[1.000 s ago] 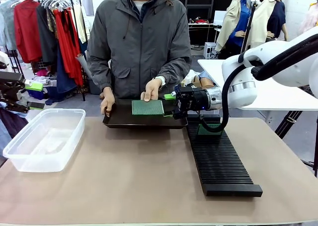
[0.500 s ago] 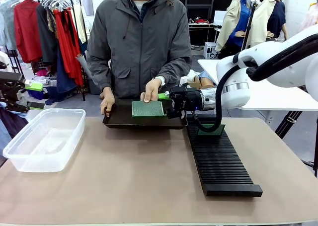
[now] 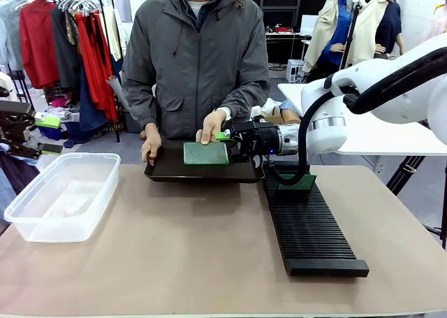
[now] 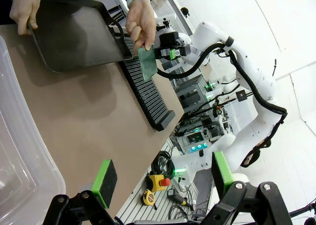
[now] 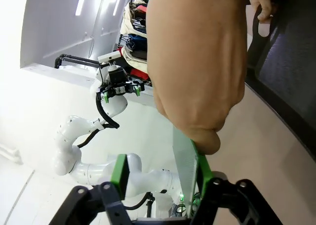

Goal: Sort PCBs into racks and boxes based on the side picked up.
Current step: Pick up the Blank PCB handed by the Human.

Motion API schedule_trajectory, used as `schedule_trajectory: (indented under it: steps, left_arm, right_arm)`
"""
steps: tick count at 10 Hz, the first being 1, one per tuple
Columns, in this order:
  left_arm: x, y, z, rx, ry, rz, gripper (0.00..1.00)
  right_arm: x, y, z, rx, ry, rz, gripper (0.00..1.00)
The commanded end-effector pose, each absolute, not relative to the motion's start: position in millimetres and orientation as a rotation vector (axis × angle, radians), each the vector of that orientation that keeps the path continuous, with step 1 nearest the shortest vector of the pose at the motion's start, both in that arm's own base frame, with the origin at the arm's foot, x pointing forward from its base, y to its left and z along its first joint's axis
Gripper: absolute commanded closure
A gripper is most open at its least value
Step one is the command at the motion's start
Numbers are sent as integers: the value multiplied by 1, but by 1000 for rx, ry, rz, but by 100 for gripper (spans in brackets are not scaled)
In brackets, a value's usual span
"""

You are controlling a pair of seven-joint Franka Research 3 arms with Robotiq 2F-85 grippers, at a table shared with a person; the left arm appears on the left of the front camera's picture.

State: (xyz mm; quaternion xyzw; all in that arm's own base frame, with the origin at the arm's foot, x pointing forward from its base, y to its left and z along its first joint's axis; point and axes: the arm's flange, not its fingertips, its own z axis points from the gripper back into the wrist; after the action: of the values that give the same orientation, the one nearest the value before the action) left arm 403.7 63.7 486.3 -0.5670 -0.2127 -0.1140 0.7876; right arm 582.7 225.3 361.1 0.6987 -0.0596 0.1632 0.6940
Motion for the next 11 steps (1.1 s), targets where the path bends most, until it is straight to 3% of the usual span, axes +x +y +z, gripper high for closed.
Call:
schedule_trajectory:
  steps: [1,4,10,11]
  left_arm:
    - [402,64,488,-1222,-452,-247,0]
    - [402,64,488,-1222,-452,-247,0]
    - [402,64,488,-1222,-452,-247,0]
    - [402,64,488,-1222,-452,-247,0]
  right_arm:
    - [586,232,359,1572,-181,349,54]
    - [587,231,356,1585,-188,337,100]
    - [590,230,352,1591,-178,303,100]
    - [588,229,349,1535,-130,384,100]
